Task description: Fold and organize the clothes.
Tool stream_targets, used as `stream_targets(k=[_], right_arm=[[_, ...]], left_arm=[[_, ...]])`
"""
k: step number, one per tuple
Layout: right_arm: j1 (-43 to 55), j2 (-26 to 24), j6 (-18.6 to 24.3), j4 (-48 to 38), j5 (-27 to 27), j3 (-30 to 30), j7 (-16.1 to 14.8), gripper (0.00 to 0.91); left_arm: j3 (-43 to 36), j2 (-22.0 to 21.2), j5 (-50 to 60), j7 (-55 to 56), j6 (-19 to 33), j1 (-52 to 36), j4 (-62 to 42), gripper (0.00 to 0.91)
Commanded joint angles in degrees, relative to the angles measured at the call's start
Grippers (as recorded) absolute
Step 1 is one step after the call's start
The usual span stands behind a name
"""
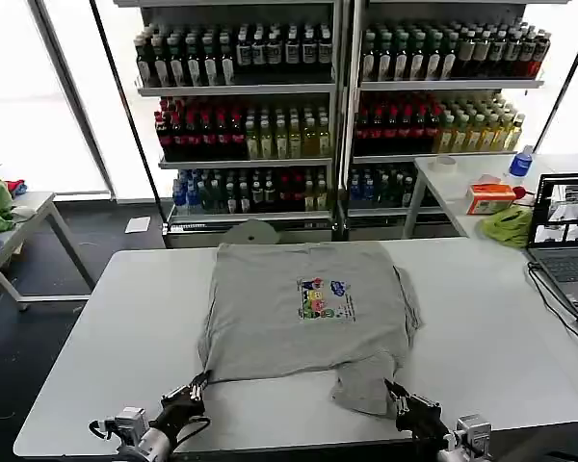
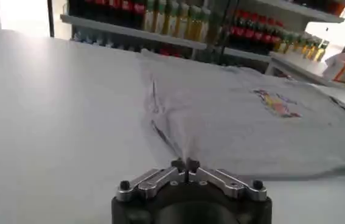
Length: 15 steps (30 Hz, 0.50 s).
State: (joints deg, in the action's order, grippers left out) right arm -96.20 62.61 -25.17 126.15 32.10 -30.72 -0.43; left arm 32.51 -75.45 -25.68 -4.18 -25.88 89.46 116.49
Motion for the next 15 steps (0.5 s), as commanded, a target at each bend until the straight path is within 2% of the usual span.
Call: stream_targets(k=[1, 9, 15], right_arm=[[-4.87, -0.51, 1.03, 3.34, 0.04, -0.63, -1.47, 0.000], [-11.87, -0.35, 3.89, 7.78, -2.43, 1.45, -2.00, 0.000], [-12.23, -0.17, 8.53, 9.02, -2.08, 2.54, -3.82, 0.000]], left_arm=[[3.48, -0.86, -0.66, -0.24, 1.05, 4.88, 6.96, 0.020], [7.63, -1.44, 0.44, -0.87, 0.82, 10.10, 11.58, 0.010], [9.90, -1.99, 2.05, -1.81, -0.52, 11.12, 13.91, 0.020]])
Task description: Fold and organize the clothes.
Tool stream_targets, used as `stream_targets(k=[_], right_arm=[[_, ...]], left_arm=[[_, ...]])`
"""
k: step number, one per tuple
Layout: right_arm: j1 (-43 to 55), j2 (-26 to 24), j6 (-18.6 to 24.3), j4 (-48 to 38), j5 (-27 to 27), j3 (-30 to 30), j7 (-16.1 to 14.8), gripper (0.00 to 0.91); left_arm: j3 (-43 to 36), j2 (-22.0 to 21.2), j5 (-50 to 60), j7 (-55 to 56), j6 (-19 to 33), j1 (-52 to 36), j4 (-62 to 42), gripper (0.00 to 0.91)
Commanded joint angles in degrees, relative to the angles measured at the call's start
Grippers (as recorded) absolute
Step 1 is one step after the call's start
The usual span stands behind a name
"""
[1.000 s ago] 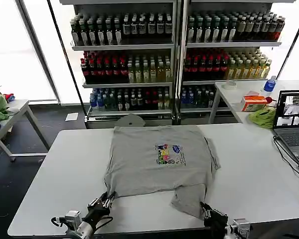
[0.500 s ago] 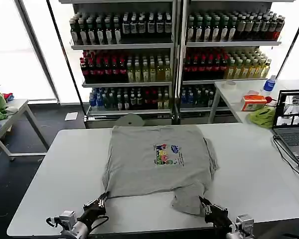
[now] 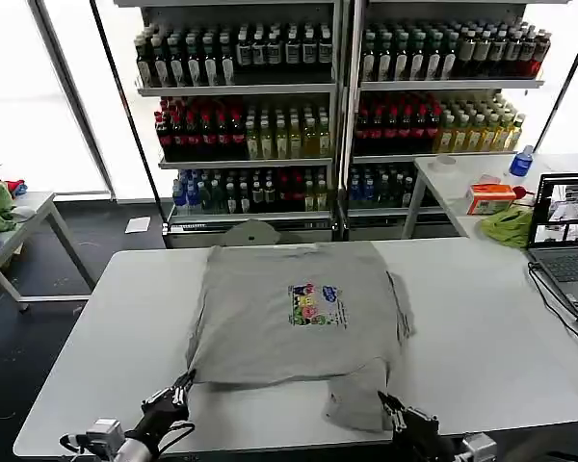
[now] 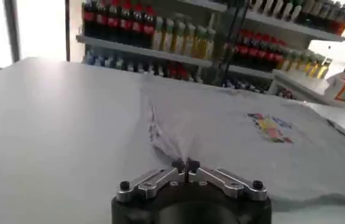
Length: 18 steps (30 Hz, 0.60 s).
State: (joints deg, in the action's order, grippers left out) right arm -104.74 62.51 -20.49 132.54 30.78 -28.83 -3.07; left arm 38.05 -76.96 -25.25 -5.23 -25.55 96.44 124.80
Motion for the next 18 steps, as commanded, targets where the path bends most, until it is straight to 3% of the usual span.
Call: stream_targets(k=[1, 6, 13, 18], right_arm=[[-3.49, -0.06, 4.80, 2.68, -0.68, 0.89, -1.98, 0.000], [0.17, 1.30, 8.57, 2.20, 0.26, 2.38, -2.02, 0.000], [9.88, 2.32, 8.21, -2.41, 1.91, 2.59, 1.41, 0.000], [15.84, 2.20, 7.78, -5.51, 3.01, 2.22, 2.26, 0.000]], left_arm=[[4.66, -0.52, 2.66, -1.06, -0.70, 4.17, 5.83, 0.020], [6.13, 0.23, 7.51, -2.14, 0.20, 3.37, 7.36, 0.020], [5.83, 3.36, 4.73, -1.78, -1.77, -2.84, 5.39, 0.020], [4.31, 7.12, -2.77, 0.77, -3.54, -8.80, 1.71, 0.020]])
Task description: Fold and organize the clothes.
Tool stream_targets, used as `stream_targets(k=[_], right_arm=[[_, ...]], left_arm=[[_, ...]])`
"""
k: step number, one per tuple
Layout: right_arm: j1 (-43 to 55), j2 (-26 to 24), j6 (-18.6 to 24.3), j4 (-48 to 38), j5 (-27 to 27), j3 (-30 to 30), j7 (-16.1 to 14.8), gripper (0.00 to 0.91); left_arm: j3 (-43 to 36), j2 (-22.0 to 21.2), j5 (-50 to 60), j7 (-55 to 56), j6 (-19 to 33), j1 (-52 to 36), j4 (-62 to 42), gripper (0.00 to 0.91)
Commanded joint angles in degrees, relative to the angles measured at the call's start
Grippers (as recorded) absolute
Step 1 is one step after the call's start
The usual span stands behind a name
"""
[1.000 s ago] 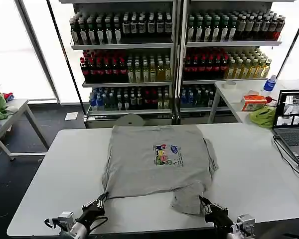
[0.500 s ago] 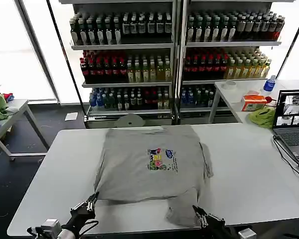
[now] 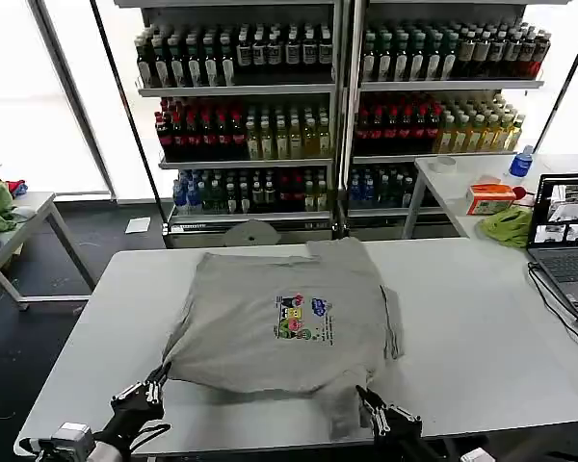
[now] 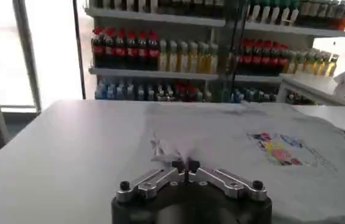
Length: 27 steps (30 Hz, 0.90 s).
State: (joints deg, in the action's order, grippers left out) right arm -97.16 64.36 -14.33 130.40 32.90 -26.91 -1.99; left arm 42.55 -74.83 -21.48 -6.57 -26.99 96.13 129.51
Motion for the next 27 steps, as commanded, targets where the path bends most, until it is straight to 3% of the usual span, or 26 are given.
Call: stream_targets(k=[1, 13, 27], right_arm=[[8.87, 0.40, 1.49, -3.67, 0.95, 0.32, 1.30, 0.000], [24.25, 2.14, -0.67, -12.65, 1.22, 3.38, 5.31, 0.000], [34.58, 4.62, -1.74, -27.21, -5.36, 9.05, 9.10, 0.000]], left_arm=[[-0.53, 5.36, -7.64, 2.29, -2.14, -9.14, -3.54, 0.020], [-7.21, 10.78, -19.24, 6.47, -2.74, -23.03, -14.95, 0.020], [-16.32, 8.68, -19.61, 6.94, -1.71, -37.77, -32.67, 0.020]])
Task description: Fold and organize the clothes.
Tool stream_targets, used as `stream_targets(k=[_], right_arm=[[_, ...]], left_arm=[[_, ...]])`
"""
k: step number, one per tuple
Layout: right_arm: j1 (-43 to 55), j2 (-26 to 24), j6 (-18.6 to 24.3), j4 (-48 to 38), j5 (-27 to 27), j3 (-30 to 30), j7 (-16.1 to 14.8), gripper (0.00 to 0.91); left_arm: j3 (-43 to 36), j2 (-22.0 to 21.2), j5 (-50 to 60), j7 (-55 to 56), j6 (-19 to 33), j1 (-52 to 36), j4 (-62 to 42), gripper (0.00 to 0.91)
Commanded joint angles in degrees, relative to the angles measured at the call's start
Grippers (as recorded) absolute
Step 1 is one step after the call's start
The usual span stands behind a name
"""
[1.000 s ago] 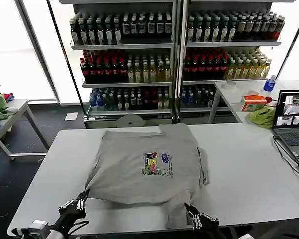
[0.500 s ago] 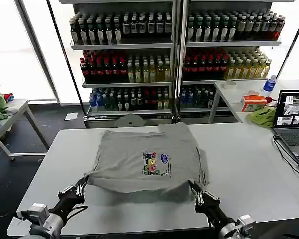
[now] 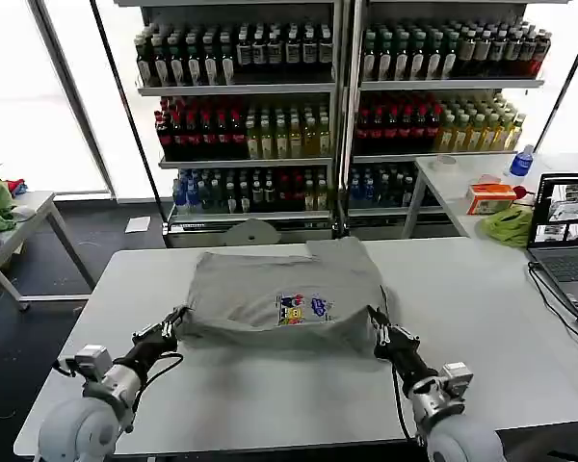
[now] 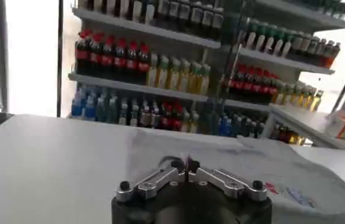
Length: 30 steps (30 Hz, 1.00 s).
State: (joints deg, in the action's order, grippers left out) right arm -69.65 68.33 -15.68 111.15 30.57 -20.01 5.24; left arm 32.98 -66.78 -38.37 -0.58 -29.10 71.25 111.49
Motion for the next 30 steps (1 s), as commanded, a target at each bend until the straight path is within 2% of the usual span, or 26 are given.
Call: stream_targets(k=[1, 2, 3, 4, 5, 7, 18, 24, 27, 30], right_arm=[[7.46, 1.11, -0.54, -8.87, -4.76, 2.51, 2.70, 0.000], [7.64, 1.46, -0.42, -9.37, -6.64, 2.78, 2.90, 0.000], [7.66, 1.69, -0.29, -10.14, -8.91, 3.08, 2.95, 0.161], [7.69, 1.83, -0.32, -10.57, -9.28, 3.26, 3.17, 0.907], [7.76, 2.21, -0.70, -11.06, -10.03, 3.43, 3.65, 0.907], [7.61, 2.71, -2.89, -10.86, -10.17, 3.76, 3.82, 0.907], [4.57, 2.01, -3.92, -5.87, -10.38, 2.44, 2.40, 0.907], [0.25, -0.24, -5.43, -0.95, -10.06, -1.38, 4.57, 0.907], [-3.61, -1.74, -7.99, 2.71, -9.99, -3.33, 5.54, 0.907], [-7.91, -2.51, -11.78, 5.67, -9.66, -4.18, 8.24, 0.907]], left_arm=[[-7.08, 0.47, -2.30, 0.93, 0.46, -13.56, -15.22, 0.020], [-7.49, 0.30, -2.02, 0.91, 0.72, -13.99, -16.77, 0.020], [-7.72, 0.02, -1.61, 0.99, 0.73, -14.50, -18.03, 0.020], [-7.84, -0.17, -1.49, 1.21, 0.64, -14.88, -18.85, 0.413], [-7.86, -0.30, -1.47, 1.24, 0.48, -15.01, -19.37, 0.907], [-7.79, -0.26, 0.05, 0.95, 0.10, -14.74, -20.35, 0.907], [-3.30, 2.72, 1.15, -0.11, 0.27, -8.91, -15.27, 0.907], [0.13, 4.25, 1.31, -0.60, -1.31, -2.98, -8.05, 0.907], [0.91, 4.32, 3.39, -1.20, -2.39, 1.57, -5.51, 0.907], [0.70, 4.15, 6.34, -2.12, -2.20, 3.99, -5.08, 0.907]])
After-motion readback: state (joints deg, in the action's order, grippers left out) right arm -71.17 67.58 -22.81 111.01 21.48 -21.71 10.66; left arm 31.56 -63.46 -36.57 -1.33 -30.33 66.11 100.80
